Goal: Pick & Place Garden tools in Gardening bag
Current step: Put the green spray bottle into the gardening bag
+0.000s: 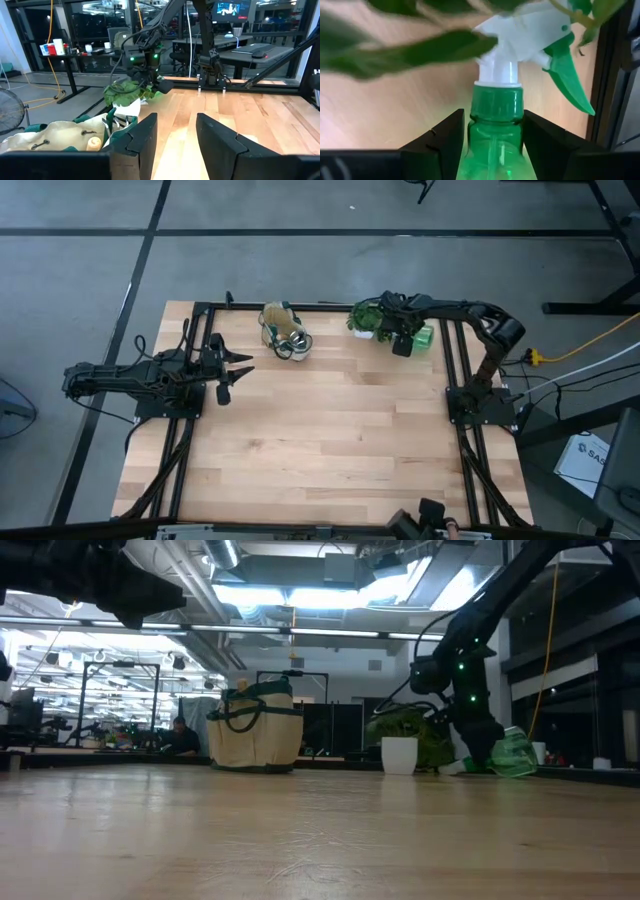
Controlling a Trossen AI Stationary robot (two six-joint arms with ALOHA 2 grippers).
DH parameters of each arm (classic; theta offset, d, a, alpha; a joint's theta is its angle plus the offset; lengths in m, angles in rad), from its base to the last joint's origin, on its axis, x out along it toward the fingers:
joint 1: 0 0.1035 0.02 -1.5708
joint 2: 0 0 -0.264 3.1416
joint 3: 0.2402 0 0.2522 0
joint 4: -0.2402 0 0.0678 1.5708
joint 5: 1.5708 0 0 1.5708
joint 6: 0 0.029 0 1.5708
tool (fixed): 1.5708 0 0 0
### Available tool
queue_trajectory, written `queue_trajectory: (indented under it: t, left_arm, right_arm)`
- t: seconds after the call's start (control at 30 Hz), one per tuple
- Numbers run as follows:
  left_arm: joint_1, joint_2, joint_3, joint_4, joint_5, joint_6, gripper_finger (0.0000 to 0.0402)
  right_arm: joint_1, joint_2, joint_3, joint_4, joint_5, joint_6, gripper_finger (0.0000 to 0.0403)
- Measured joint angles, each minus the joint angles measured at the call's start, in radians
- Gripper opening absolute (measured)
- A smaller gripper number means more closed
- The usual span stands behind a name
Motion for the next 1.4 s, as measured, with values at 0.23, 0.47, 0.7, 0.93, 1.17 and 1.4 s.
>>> queue_trajectory:
  t: [0.23,0.47,0.7,0.93,1.17,1.4]
  left_arm:
    - [0.0,0.0,0.0,0.0,0.0,0.0,0.0135]
    - [0.0,0.0,0.0,0.0,0.0,0.0,0.0132]
    - [0.0,0.0,0.0,0.0,0.0,0.0,0.0136]
    - [0.0,0.0,0.0,0.0,0.0,0.0,0.0132]
    - [0.0,0.0,0.0,0.0,0.0,0.0,0.0136]
    - [0.0,0.0,0.0,0.0,0.0,0.0,0.0134]
  right_arm:
    - [-0.016,0.005,0.0,-0.002,-0.008,0.015,0.0169]
    - [-0.039,-0.004,0.001,-0.027,-0.052,0.042,0.0149]
    - [-0.045,-0.106,-0.001,-0.041,-0.085,0.07,0.0149]
    - [-0.042,-0.266,-0.001,-0.103,-0.092,0.09,0.0149]
    - [-0.034,-0.449,-0.001,-0.081,-0.08,0.162,0.0149]
    - [0.032,-0.567,-0.001,0.025,-0.141,0.239,0.0149]
